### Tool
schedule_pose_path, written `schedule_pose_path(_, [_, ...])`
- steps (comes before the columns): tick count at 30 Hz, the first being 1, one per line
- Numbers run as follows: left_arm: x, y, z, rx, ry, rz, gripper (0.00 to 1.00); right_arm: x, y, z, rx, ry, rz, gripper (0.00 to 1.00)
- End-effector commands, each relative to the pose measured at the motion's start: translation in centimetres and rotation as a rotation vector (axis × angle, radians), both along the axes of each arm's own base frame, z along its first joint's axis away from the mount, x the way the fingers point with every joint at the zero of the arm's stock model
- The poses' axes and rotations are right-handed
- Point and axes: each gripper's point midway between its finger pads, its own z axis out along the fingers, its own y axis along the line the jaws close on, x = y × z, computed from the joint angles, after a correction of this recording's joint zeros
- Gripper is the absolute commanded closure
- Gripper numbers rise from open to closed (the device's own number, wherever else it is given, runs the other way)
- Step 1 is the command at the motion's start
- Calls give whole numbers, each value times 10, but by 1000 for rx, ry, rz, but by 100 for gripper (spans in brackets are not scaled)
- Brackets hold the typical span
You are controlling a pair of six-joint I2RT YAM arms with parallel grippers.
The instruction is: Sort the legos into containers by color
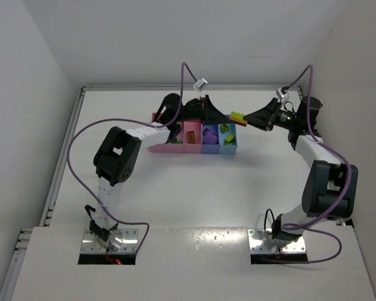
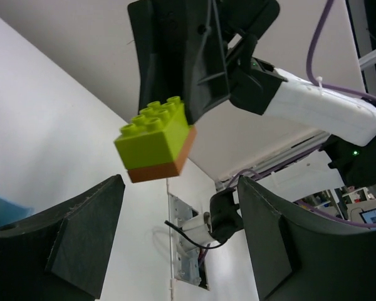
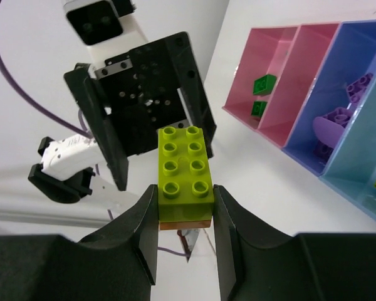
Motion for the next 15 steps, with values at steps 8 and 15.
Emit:
schedule_pose_path(8, [3,1,22,-6,-102,32,22,-8,21,39,-9,-136,88,100])
schedule_pose_path(15, [0,2,27,-32,-106,26,38,-11,25,35,-11,-135,99,100])
